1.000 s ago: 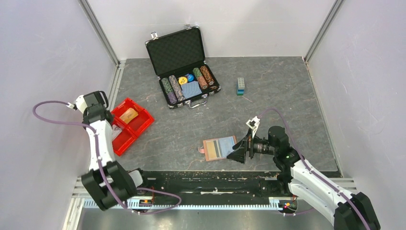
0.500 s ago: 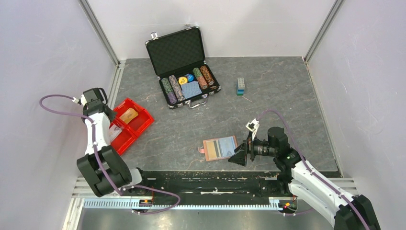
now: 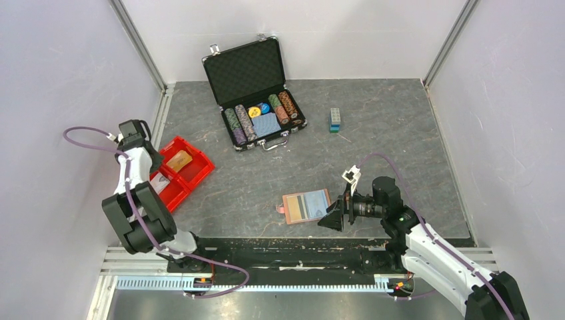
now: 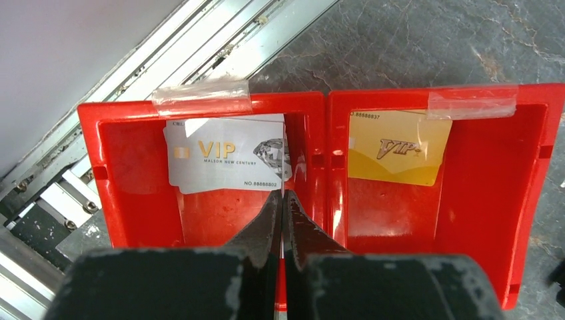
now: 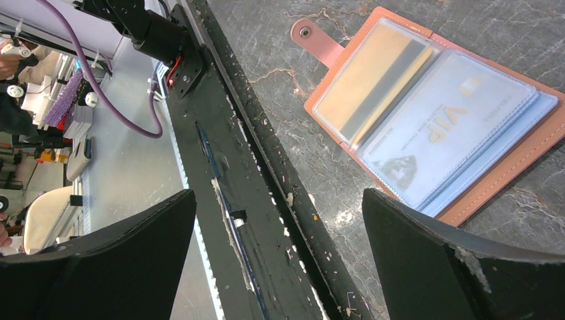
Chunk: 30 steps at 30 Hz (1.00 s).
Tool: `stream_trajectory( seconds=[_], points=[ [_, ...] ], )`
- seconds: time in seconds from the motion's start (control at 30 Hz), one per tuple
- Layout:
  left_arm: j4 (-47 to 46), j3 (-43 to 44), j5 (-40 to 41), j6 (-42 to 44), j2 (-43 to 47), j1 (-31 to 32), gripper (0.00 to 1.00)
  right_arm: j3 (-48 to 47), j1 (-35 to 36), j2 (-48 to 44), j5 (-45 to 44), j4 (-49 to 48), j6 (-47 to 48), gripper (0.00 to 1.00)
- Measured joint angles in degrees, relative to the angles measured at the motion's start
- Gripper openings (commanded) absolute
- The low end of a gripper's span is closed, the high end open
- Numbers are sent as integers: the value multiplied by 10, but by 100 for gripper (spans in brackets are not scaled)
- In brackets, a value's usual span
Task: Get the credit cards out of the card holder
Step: Place the credit card in the storage box.
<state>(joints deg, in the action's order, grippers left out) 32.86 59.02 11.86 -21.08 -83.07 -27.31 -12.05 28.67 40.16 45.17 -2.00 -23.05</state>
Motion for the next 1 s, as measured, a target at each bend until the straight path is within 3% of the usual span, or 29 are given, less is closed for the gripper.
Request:
stream_trajectory(
  seconds=[0.47, 1.0],
  points=[
    [12, 40, 4, 14, -37, 0, 24, -1, 0, 2, 0, 6, 2, 98],
    [28, 54, 33, 17, -50, 1, 30, -14, 0, 27, -11, 18, 18, 98]
  ],
)
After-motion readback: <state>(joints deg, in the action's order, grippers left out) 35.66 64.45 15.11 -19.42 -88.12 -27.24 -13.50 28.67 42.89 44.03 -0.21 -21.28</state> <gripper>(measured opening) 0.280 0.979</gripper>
